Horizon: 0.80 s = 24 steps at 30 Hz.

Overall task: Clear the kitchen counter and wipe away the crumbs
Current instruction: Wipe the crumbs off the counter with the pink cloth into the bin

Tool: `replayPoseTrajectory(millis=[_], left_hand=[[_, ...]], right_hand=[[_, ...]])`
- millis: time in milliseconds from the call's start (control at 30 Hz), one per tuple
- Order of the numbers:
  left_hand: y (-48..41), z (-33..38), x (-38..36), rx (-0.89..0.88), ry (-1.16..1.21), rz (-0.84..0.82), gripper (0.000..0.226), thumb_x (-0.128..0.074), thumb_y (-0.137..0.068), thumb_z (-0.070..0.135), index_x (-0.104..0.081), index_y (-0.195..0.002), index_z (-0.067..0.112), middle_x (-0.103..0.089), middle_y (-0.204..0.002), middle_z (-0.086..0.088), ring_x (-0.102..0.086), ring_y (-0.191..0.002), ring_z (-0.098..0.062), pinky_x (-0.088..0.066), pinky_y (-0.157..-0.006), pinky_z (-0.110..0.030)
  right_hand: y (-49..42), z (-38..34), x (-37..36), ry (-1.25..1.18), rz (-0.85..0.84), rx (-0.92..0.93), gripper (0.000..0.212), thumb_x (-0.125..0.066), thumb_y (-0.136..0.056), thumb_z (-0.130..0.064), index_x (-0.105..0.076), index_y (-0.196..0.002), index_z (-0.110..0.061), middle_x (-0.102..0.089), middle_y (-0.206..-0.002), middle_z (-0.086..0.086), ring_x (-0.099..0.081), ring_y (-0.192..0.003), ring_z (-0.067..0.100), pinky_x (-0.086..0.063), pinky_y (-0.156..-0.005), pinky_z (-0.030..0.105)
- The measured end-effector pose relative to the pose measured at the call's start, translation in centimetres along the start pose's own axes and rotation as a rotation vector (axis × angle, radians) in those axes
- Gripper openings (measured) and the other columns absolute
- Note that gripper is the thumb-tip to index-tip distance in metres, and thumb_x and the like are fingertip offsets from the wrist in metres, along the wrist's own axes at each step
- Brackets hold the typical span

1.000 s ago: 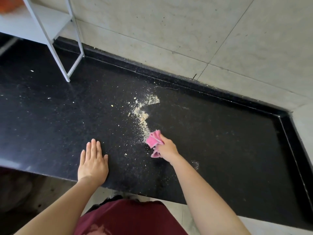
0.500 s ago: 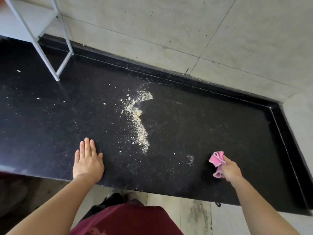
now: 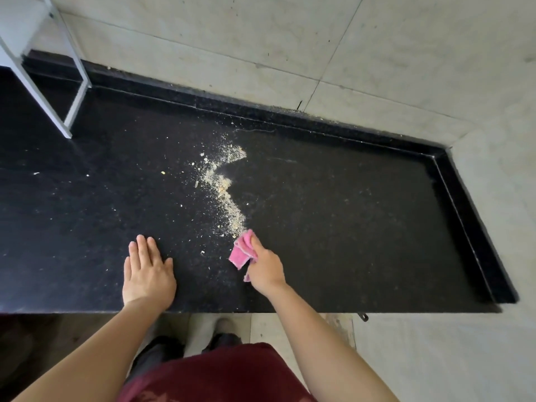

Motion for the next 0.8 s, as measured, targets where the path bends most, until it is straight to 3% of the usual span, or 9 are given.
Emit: replayPoseTrajectory(millis=[67,133,267,400,500,567,800], left_hand=[[-0.1,-0.6,0.4,-0.048,-0.02,-0.001,0.06,-0.016,-0.1,0.034,0.006,-0.148,0.005,0.012,-0.158,-0.011,0.011,-0.145,-0.025,0.004,-0.118,-0.038],[-0.1,-1.3,0.9,-0.119,-0.039,0.005,0.059,-0.016,-0.1,0.034,0.002,-0.149,0.008,0.008,-0.159,-0.009,0.008,-0.146,-0.024,0.005,-0.118,-0.038],[-0.9,-4.1,2.7,-0.255,-0.067,0.027,0.058,-0.018,-0.1,0.034,-0.002,-0.15,0.009,0.005,-0.159,-0.006,0.006,-0.146,-0.02,0.005,-0.117,-0.035],[-2.5,-7.4,4.5,-0.215,-0.045,0.035,0.06,-0.023,-0.1,0.032,-0.002,-0.149,0.005,0.009,-0.158,-0.011,0.011,-0.145,-0.024,0.003,-0.118,-0.037],[-3.6,-9.3,5.3,-0.167,-0.039,0.026,0.061,-0.025,-0.1,0.031,-0.003,-0.149,0.002,0.009,-0.157,-0.014,0.01,-0.145,-0.027,0.001,-0.118,-0.039],[-4.1,-10.1,5.2,-0.174,-0.037,0.011,0.061,-0.024,-0.1,0.032,-0.002,-0.149,0.002,0.009,-0.157,-0.015,0.01,-0.145,-0.027,0.001,-0.118,-0.039],[-4.3,-10.5,4.4,-0.204,0.011,0.027,0.061,-0.024,-0.1,0.03,-0.001,-0.148,0.001,0.009,-0.157,-0.016,0.01,-0.145,-0.029,0.001,-0.118,-0.041]], right_hand=[[0.5,-1.9,-1.9,-0.201,-0.124,0.021,0.069,-0.036,-0.091,0.005,-0.034,-0.142,-0.041,-0.057,-0.125,0.015,-0.067,-0.053,0.013,-0.057,-0.054,0.025],[0.8,-2.2,-1.8,-0.354,-0.13,0.015,0.067,-0.034,-0.091,0.007,-0.04,-0.14,-0.037,-0.055,-0.13,0.016,-0.067,-0.049,0.01,-0.048,-0.043,0.016],[1.5,2.0,3.1,-0.49,0.168,-0.122,0.073,-0.041,-0.081,0.012,-0.047,-0.138,-0.033,-0.056,-0.131,0.013,-0.068,-0.056,0.012,-0.046,-0.043,0.014],[5.1,8.4,7.4,-0.302,0.447,-0.414,0.066,-0.043,-0.084,0.006,-0.047,-0.138,-0.032,-0.061,-0.109,0.005,-0.058,-0.049,0.002,-0.04,-0.042,0.009],[6.7,9.8,5.6,-0.057,0.363,-0.514,0.069,-0.044,-0.086,0.003,-0.034,-0.146,-0.03,-0.06,-0.113,0.012,-0.06,-0.079,0.023,-0.044,-0.06,0.024],[6.8,8.2,2.6,0.023,0.327,-0.503,0.072,-0.043,-0.087,0.001,-0.022,-0.149,-0.03,-0.061,-0.112,0.018,-0.06,-0.094,0.032,-0.048,-0.075,0.033],[5.7,-3.0,-7.5,0.071,0.24,-0.245,0.078,-0.045,-0.085,-0.005,-0.012,-0.15,-0.031,-0.06,-0.106,0.016,-0.06,-0.095,0.033,-0.04,-0.071,0.031]])
Point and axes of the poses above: each hand's wrist, its own y-axis away from the middle knuckle, its own x-axis out of the back of the hand, z = x × y, the point moved 5 cm from there along -y, towards the middle knuckle
